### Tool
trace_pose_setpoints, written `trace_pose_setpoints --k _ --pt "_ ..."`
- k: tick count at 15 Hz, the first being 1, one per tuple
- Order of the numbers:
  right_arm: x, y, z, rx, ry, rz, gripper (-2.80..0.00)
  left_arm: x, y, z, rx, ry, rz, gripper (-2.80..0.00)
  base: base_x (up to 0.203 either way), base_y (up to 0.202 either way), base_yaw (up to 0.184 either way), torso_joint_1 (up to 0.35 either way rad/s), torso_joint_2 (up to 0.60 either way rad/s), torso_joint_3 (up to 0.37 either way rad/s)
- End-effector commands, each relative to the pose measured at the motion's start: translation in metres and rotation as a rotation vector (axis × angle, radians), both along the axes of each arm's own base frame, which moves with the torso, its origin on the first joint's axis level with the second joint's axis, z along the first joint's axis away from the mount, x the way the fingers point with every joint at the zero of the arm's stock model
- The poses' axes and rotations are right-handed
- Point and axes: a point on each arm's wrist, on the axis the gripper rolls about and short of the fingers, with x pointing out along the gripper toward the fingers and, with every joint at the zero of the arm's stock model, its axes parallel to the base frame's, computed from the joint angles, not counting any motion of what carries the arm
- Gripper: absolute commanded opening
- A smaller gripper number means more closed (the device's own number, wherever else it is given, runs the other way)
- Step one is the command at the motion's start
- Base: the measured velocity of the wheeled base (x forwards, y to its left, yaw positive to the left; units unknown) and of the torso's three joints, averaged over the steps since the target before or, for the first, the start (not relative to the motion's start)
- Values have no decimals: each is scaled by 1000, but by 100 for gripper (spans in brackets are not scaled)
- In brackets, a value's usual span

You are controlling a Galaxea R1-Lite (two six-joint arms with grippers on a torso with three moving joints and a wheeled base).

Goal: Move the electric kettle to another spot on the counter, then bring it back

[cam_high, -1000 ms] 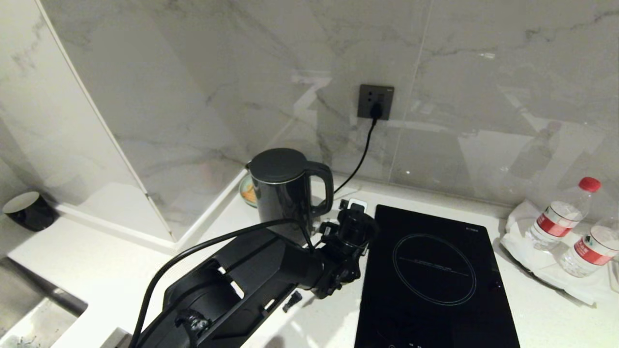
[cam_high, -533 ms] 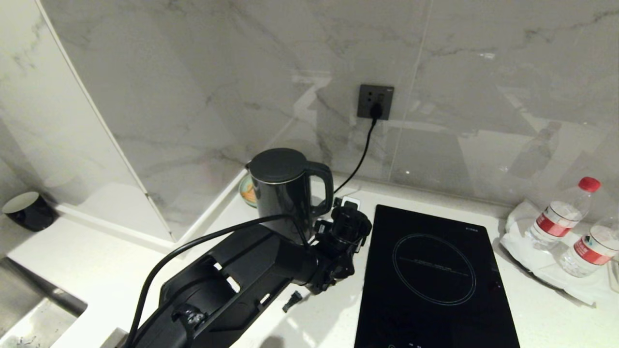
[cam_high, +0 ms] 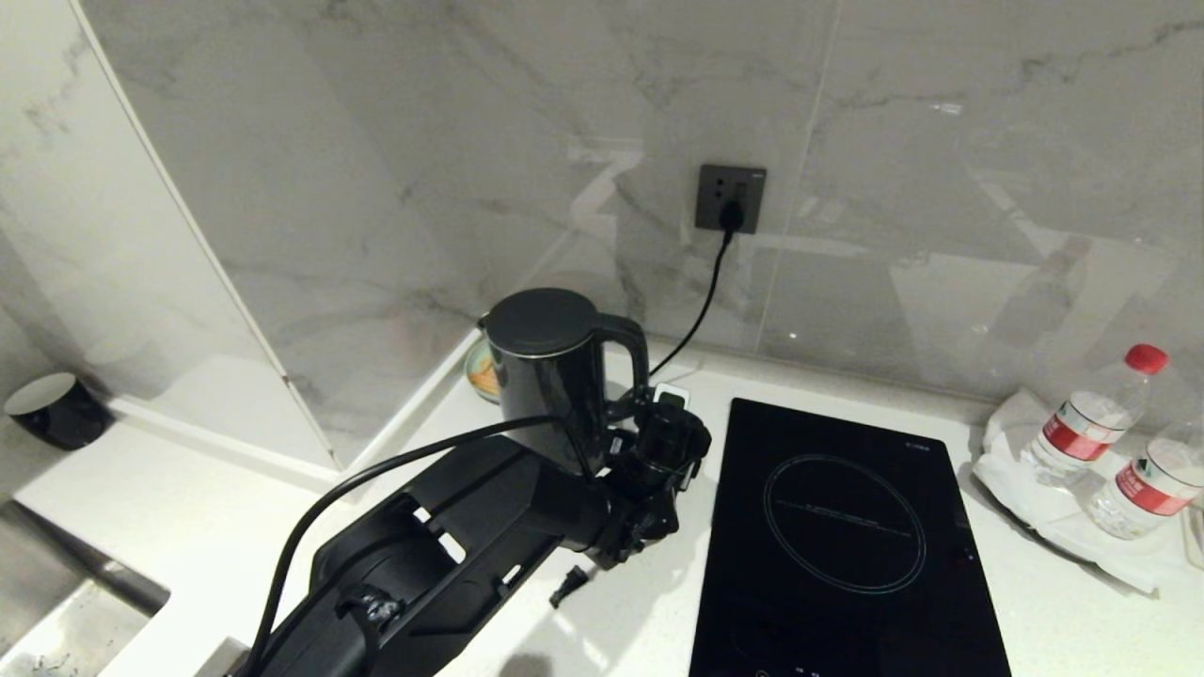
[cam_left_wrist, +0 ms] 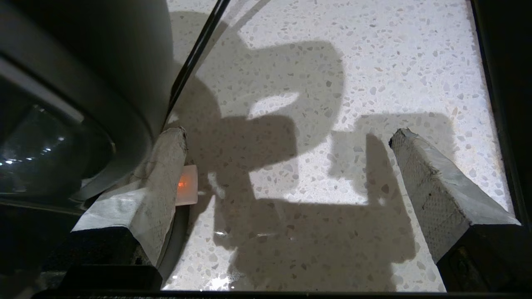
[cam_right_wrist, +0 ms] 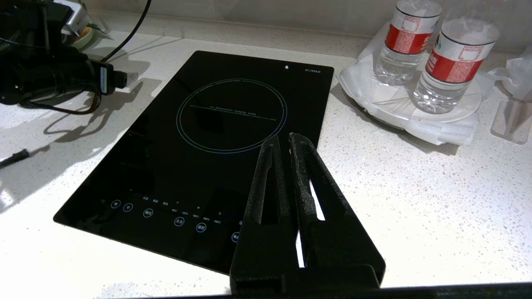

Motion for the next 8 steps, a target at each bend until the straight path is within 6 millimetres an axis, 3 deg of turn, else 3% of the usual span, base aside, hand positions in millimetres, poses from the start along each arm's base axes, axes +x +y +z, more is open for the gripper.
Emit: trace_pose_setpoints --k 1,8 --pt "0 0 0 0 0 0 -280 0 0 -5 7 7 4 0 0 0 0 0 0 0" --pt "0 0 0 0 0 0 -280 -2 -2 0 -23 -26 -1 0 0 0 0 0 0 0"
